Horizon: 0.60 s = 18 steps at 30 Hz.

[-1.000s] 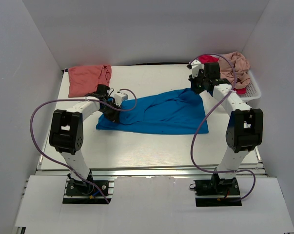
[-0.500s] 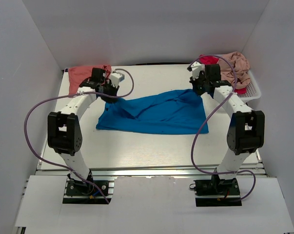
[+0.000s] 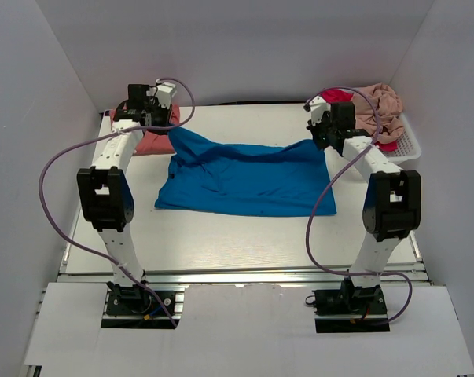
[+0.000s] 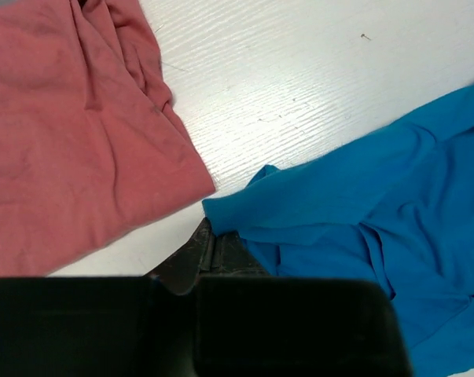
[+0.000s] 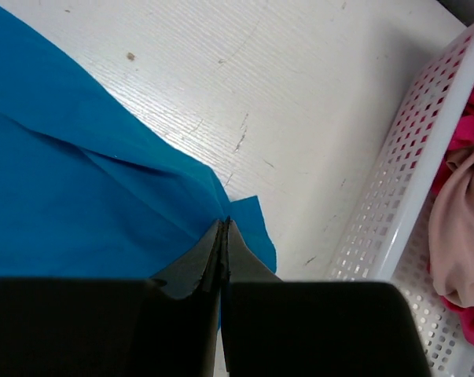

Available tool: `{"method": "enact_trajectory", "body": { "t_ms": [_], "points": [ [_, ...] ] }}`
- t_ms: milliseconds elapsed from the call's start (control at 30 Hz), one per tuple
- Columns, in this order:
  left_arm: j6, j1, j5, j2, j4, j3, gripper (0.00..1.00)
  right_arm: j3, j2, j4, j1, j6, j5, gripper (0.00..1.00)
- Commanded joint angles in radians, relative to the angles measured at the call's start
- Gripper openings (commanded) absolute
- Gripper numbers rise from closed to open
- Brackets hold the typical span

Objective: Fold and stack the t-shirts
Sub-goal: Fold the other side of the tshirt into a rectangle

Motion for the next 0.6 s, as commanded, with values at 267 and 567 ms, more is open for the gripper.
{"method": "enact_trajectory", "body": {
  "t_ms": [267, 567],
  "points": [
    [-0.023, -0.011, -0.057, 0.095, -0.091, 0.304, 0.00, 0.114, 0.000, 0.119, -0.065, 0.027, 0.026, 0.00],
    [-0.038, -0.011, -0.097, 0.186, -0.055, 0.480, 0.00, 0.282, 0.115, 0.087, -0.106, 0.066, 0.005, 0.00]
  ]
}}
